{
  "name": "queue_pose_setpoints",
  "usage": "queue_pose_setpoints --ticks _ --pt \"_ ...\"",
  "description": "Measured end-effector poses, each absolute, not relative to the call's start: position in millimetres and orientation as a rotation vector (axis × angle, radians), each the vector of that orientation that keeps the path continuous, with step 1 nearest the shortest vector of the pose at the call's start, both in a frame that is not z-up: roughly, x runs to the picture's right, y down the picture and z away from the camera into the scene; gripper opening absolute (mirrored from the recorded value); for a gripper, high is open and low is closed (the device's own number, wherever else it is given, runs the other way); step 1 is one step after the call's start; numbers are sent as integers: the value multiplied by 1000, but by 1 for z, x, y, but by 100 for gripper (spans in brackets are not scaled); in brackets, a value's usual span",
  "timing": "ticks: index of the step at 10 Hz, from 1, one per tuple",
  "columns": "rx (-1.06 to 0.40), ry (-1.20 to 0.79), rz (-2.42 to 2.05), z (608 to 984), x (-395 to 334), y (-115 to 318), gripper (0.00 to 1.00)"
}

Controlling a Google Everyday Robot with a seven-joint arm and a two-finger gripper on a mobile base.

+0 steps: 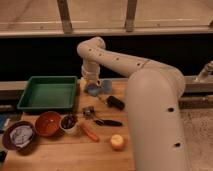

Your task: Place sponge in table surface

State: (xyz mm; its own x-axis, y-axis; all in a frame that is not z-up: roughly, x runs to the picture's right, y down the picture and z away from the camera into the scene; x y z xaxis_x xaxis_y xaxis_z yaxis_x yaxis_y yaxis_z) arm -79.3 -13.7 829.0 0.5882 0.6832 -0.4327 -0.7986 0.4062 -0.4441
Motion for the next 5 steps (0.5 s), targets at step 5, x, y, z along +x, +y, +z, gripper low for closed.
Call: queue_pose_setpoints --ticks 5 --pt "-675 203 959 828 -80 -10 0"
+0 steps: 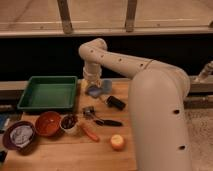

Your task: Place sponge in table surface

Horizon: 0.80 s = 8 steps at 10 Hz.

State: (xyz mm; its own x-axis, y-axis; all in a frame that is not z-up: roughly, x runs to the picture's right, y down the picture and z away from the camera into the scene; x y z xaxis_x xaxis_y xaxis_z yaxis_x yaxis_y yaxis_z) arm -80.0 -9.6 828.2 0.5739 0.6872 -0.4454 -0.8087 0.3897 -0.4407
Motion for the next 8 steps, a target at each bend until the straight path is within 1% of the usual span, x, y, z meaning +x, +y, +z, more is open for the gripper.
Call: queue_pose_setpoints --ticks 1,3,5,7,8 --pt "-688 207 973 834 -78 -8 0" --pt "-724 234 1014 855 -66 9 0" --pt "-777 289 1079 881 -53 39 0" --pt "-816 350 1132 895 -40 60 0" --pt "-827 373 1155 895 -34 65 0"
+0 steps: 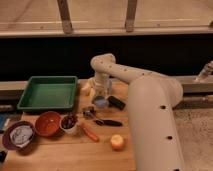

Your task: Place sponge in table surface

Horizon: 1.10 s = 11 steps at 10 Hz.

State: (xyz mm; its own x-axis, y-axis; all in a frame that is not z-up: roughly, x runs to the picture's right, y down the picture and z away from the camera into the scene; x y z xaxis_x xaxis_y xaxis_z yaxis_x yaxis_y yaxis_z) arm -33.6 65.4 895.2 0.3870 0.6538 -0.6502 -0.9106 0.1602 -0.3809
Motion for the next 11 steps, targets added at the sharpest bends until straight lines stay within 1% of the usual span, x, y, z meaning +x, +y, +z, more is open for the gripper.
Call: queue_pose_setpoints --ticks 3,5,8,11 --pt "-852 439 1229 884 -11 80 0" --pt "-843 459 1278 876 9 85 0" --pt "-845 448 1275 876 3 84 0" --pt "-804 443 1316 879 13 79 0"
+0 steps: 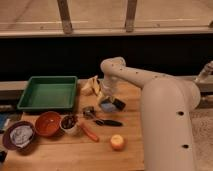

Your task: Place sponge in table surface

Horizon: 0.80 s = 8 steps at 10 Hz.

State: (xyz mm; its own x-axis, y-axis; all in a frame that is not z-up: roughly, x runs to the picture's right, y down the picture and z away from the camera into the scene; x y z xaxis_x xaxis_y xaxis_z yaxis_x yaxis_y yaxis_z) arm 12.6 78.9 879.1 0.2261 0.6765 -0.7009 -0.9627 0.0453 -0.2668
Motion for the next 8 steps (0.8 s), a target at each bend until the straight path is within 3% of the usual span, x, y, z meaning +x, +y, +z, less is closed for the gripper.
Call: queue_pose_setpoints --ticks 8 --pt "-621 597 1616 889 153 70 0"
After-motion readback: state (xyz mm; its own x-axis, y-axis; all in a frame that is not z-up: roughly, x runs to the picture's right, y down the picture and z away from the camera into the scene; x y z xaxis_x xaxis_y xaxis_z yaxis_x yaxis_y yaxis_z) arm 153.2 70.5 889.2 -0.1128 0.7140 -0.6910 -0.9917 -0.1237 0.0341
